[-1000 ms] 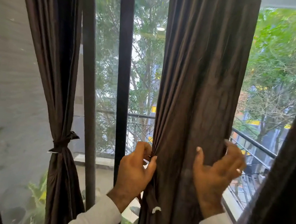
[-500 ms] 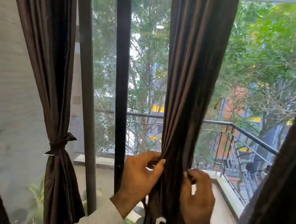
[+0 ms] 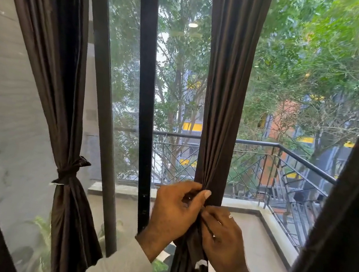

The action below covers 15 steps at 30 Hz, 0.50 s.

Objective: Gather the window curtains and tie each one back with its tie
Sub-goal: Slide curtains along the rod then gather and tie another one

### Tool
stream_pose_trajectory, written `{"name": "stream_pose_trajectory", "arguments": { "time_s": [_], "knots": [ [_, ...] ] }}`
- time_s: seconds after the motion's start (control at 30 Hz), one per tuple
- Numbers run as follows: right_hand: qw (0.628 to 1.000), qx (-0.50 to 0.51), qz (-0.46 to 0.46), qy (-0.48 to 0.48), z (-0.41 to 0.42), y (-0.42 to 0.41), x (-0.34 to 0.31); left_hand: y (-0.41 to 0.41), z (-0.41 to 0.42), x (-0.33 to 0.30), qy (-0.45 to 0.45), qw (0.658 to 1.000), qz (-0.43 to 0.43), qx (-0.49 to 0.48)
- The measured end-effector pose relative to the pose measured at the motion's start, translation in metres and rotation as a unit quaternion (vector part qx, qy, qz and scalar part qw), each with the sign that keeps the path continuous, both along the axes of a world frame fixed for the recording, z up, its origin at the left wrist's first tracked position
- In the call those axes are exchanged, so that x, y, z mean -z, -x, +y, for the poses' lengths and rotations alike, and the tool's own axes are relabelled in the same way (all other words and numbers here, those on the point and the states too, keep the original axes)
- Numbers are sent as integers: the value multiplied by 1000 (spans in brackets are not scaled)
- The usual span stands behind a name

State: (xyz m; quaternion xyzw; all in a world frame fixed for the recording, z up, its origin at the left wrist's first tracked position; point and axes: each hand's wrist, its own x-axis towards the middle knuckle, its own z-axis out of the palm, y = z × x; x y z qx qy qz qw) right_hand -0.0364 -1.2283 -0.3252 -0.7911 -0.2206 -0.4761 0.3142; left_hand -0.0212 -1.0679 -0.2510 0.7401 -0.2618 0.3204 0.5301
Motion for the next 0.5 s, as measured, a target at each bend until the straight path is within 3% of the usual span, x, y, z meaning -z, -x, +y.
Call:
{"name": "stream_pose_trajectory", "arguments": {
  "time_s": [0.07,0.13,0.23,0.3,0.37,0.5],
  "knots": [
    [1000,-22,-4,21,-3,1,1,2,1,-3,-13,1000,-1,-3],
    [999,-44,-8,-18,-7,2,-4,1,5,-6,-18,1000,2,-6],
    [979,28,29,-201,-18,-4,-27,0,12,-6,0,1000,21,15],
    [944,6,149,-294,-26,-14,-42,3,16,-7,31,997,41,54],
    [916,-64,232,-320,-30,-21,-49,5,22,-6,53,995,45,75],
    [905,-119,237,-331,-36,-18,-51,1,35,-5,54,993,62,81]
  ]
}}
